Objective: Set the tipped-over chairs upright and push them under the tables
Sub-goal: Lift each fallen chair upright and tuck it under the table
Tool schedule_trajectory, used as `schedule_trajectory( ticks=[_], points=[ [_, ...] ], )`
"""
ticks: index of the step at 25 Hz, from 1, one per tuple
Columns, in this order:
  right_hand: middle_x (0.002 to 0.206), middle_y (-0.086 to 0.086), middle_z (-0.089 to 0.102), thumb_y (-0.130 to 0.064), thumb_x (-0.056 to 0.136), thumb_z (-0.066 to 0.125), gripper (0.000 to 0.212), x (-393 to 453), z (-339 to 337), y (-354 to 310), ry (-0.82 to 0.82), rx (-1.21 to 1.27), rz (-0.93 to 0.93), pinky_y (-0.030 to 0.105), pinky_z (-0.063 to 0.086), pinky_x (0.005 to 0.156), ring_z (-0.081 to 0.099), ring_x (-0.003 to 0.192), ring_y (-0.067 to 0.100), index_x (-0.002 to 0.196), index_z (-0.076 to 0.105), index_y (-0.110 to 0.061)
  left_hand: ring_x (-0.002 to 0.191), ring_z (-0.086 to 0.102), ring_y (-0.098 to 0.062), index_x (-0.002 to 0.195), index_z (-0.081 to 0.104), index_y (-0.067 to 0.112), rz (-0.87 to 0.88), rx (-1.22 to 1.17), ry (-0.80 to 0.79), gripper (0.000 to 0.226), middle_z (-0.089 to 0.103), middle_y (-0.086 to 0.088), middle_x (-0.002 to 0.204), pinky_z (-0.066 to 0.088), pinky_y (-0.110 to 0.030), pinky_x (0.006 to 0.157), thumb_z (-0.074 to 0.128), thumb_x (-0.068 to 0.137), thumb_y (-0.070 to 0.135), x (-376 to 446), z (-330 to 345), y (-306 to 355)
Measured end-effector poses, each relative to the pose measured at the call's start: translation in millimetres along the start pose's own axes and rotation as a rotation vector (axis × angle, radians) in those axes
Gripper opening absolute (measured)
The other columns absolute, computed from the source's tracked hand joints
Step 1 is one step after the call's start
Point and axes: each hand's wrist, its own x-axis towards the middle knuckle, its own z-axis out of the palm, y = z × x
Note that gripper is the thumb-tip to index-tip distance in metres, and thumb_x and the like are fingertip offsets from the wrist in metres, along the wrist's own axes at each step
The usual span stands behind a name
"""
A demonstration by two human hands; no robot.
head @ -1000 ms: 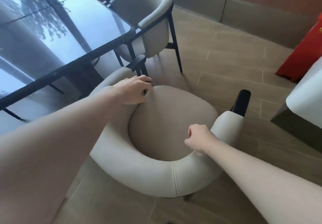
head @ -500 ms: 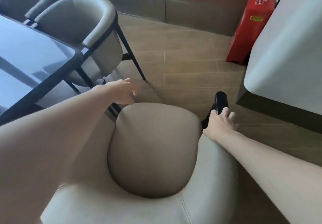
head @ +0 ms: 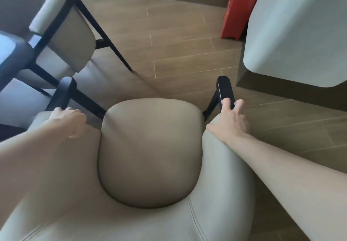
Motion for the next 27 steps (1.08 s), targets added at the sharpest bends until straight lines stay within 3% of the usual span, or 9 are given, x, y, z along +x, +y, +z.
schedule_trajectory(
  ticks=[3,6,8,11,14,17,21,25,27],
  points=[
    [0.134,0.013,0.028,-0.040,0.076,0.076,0.069,0,6,0,0.055,-0.018,-0.001,0.034,0.038,0.064,0.057,0.082,0.038,0.124,0.031,-0.019,0.115,0.048,-0.014,0.107,0.066,0.037,-0.034,0.034,0.149,0.023,0.055,0.012,0.113,0.038,-0.028,0.088,0.049,0.094,0.030,-6,20,-10],
    [0.132,0.012,0.029,-0.043,0.077,0.074,0.069,-3,10,1,0.084,-0.041,-0.022,0.034,0.038,0.064,0.059,0.091,0.041,0.126,0.031,-0.020,0.124,0.041,-0.020,0.121,0.062,0.046,-0.099,-0.126,0.287,0.033,0.051,0.008,0.130,0.037,-0.035,0.098,0.052,0.093,0.031,-13,42,-19],
    [0.131,0.011,0.030,-0.047,0.074,0.076,0.072,-7,9,1,0.071,-0.002,0.020,0.035,0.038,0.064,0.059,0.092,0.041,0.126,0.031,-0.025,0.135,0.030,-0.030,0.130,0.057,0.040,-0.160,-0.341,0.355,0.045,0.043,-0.002,0.143,0.032,-0.049,0.106,0.065,0.087,0.031,-16,58,-25],
    [0.122,0.012,0.036,-0.053,0.068,0.076,0.077,-12,11,2,0.047,0.090,0.136,0.035,0.039,0.064,0.053,0.080,0.036,0.127,0.032,-0.031,0.124,0.041,-0.045,0.140,0.032,0.040,-0.432,-0.937,0.203,0.099,0.042,-0.017,0.133,0.040,-0.064,0.101,0.084,0.055,0.045,-15,74,-41],
    [0.117,0.011,0.041,-0.059,0.060,0.081,0.091,-13,7,3,-0.009,0.094,0.167,0.035,0.037,0.062,0.046,0.078,0.033,0.130,0.029,-0.034,0.101,0.056,-0.051,0.136,0.017,0.052,-0.501,-1.078,0.081,0.128,0.052,-0.019,0.120,0.052,-0.062,0.088,0.080,0.025,0.063,-7,95,-52],
    [0.123,0.015,0.045,-0.058,0.054,0.086,0.111,-8,0,2,-0.106,0.052,0.172,0.036,0.037,0.066,0.055,0.096,0.038,0.140,0.021,-0.034,0.099,0.056,-0.050,0.137,0.014,0.058,-0.487,-1.070,0.090,0.134,0.054,-0.018,0.118,0.054,-0.061,0.086,0.082,0.022,0.074,-1,105,-57],
    [0.128,0.019,0.052,-0.049,0.060,0.086,0.116,-1,0,4,-0.137,-0.011,0.171,0.037,0.039,0.075,0.054,0.118,0.040,0.148,0.012,-0.035,0.127,0.050,-0.042,0.143,0.019,0.052,-0.513,-1.281,0.143,0.140,0.044,-0.007,0.149,0.046,-0.058,0.103,0.082,0.022,0.084,-12,109,-60],
    [0.134,0.022,0.050,-0.045,0.067,0.082,0.116,1,1,5,-0.134,-0.021,0.170,0.039,0.042,0.077,0.053,0.121,0.042,0.155,0.005,-0.037,0.118,0.053,-0.042,0.142,0.030,0.043,-0.493,-1.224,0.085,0.125,0.054,-0.012,0.136,0.050,-0.051,0.096,0.078,0.034,0.082,-28,93,-61],
    [0.137,0.023,0.049,-0.042,0.070,0.080,0.116,1,-1,6,-0.127,-0.039,0.164,0.041,0.046,0.085,0.051,0.124,0.043,0.157,0.002,-0.037,0.114,0.054,-0.044,0.143,0.034,0.033,-0.464,-1.223,0.082,0.118,0.055,-0.016,0.132,0.050,-0.048,0.091,0.078,0.042,0.076,-28,88,-60]
  ],
)
